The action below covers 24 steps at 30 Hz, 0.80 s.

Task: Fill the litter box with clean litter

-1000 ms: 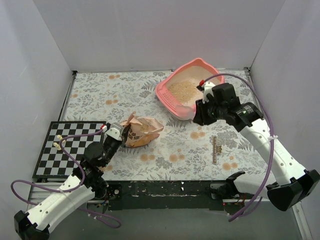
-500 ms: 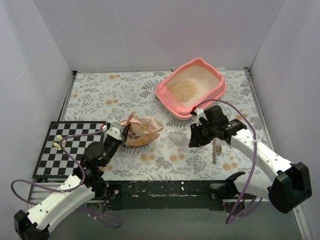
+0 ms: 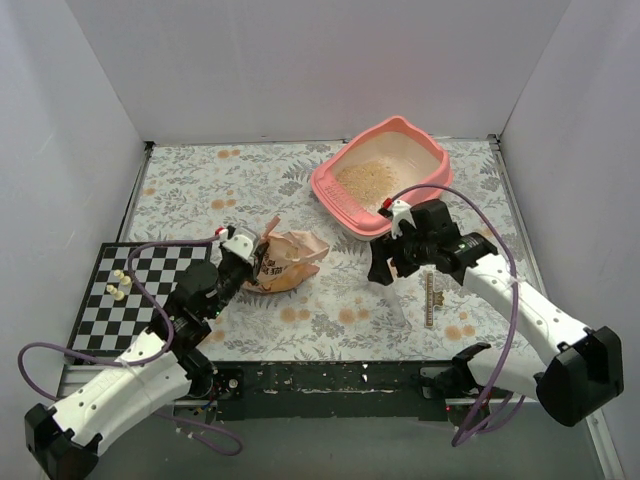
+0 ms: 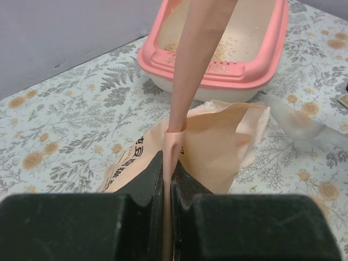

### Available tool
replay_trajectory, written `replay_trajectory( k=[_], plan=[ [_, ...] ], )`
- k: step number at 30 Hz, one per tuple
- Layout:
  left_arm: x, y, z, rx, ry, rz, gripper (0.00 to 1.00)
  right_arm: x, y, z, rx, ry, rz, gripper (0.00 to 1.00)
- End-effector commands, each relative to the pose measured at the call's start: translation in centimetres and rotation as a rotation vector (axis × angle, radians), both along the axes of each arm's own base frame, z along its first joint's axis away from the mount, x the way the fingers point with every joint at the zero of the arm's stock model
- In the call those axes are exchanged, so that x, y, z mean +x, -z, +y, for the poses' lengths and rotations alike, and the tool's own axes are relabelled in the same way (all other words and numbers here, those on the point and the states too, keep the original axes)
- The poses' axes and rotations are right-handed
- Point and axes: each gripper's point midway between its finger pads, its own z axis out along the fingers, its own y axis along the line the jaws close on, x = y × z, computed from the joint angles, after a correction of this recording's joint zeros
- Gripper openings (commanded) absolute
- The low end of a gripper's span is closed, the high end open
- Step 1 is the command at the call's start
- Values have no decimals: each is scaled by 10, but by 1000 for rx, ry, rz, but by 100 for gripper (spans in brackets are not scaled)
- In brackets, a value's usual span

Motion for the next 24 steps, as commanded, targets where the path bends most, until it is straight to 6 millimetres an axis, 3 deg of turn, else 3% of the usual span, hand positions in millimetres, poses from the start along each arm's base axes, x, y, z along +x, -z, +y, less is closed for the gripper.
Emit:
replay_trajectory(
  k=[1,4,12,16,21,24],
  plan=[
    [-12,-60,-30,-110,166,-72,0,7,-54,21,175,-154,-262,85],
    [-22,-70,-59,-117,320,-40,0,6,-69,28,222,-218,-357,87],
    [-46,-110,-113,-63,671,-23,0,1,-71,16,158,-242,-385,83],
    [-63,-102,-113,-8,764,17,0,-3,-69,6,121,-247,-416,82],
    [-82,-71,-91,49,808,59,0,-15,-72,6,142,-330,-496,85],
    [-85,-62,-79,60,785,52,0,-18,-73,9,146,-382,-512,85]
  ],
)
